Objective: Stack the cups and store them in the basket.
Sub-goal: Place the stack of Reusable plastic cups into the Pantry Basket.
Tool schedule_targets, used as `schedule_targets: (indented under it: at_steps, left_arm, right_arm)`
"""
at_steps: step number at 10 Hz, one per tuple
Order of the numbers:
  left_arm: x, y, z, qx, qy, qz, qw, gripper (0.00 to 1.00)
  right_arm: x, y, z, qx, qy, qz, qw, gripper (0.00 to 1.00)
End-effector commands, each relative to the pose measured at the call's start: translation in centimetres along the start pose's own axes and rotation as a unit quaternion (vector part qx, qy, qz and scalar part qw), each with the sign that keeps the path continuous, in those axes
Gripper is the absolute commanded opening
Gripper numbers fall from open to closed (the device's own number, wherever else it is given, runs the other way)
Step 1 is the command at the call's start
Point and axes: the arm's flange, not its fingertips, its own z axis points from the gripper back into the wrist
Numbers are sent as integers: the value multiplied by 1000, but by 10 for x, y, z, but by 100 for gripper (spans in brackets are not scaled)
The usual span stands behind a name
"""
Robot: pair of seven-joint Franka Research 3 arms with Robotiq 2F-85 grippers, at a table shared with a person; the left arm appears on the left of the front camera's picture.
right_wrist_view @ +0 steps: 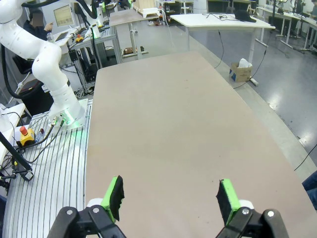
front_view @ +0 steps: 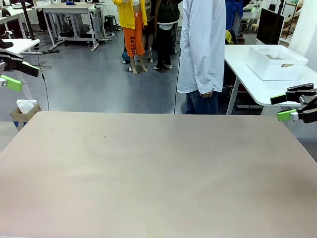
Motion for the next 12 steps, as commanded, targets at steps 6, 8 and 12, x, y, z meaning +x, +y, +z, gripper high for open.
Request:
schedule_targets:
  at_steps: [6, 8, 12]
  left_arm:
    - [3, 1, 1, -2, -5, 4, 1000, 100]
    - [3, 1, 1, -2, -5, 4, 1000, 100]
    - [3, 1, 1, -2, -5, 4, 1000, 100]
  right_arm:
    - [5, -1, 0, -1, -10, -7, 1000, 100]
    - [5, -1, 0, -1, -10, -7, 1000, 100]
    - [5, -1, 0, -1, -10, -7, 1000, 100]
